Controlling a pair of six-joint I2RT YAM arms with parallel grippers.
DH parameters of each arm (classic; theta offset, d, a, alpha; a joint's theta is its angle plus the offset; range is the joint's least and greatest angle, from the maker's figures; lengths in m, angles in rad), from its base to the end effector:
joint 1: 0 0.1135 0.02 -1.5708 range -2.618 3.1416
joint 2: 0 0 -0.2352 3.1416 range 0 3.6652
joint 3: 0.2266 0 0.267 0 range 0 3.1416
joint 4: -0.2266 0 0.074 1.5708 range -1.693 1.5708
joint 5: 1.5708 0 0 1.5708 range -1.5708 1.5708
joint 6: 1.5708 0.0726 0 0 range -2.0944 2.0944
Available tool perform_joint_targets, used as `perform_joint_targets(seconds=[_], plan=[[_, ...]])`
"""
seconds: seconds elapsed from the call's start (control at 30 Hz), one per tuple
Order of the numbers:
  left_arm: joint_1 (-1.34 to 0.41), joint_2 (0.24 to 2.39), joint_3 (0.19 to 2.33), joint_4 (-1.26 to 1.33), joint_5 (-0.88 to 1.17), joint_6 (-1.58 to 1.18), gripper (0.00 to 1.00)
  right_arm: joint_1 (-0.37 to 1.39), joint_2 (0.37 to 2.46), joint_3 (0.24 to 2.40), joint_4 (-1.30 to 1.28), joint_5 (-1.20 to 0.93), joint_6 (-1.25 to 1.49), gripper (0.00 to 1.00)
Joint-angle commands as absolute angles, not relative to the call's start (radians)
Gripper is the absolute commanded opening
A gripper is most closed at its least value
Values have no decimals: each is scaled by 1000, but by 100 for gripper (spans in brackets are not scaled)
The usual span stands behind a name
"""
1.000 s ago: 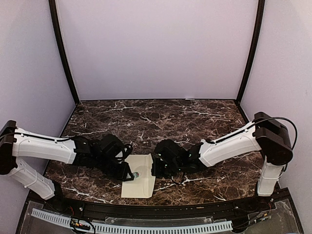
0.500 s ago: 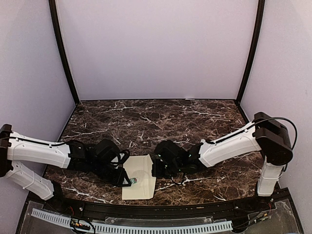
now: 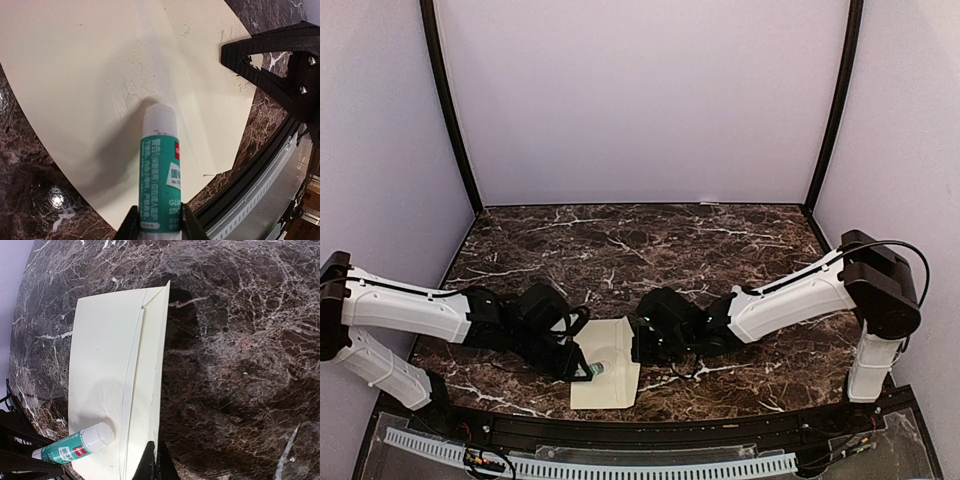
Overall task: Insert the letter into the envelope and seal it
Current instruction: Paint the envelope at the center of the board.
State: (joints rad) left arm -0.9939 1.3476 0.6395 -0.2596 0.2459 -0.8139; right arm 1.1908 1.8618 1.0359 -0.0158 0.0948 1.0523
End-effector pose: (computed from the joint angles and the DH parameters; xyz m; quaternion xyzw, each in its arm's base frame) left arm 0.1414 -0.2498 0.1003 0.1215 0.9406 -0.3040 0.0903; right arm 0.1568 0.3739 0.0791 -0.0477 0.9322 0.3016 0.1945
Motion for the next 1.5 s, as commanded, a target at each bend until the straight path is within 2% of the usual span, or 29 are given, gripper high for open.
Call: perform_joint_targets(seconds=[0.0,0.83,1.47], plan=[[-965,1396,639,-322,195,-797,0,1198,1875,1057,-9,103,1050,0],[-869,1540,722,-282,137,-718,0,1198,1903,1082,-4,85,1030,0],[-842,1684,897,-253,213,-609,0,1169,1903,1054,-5,76,1034,0]])
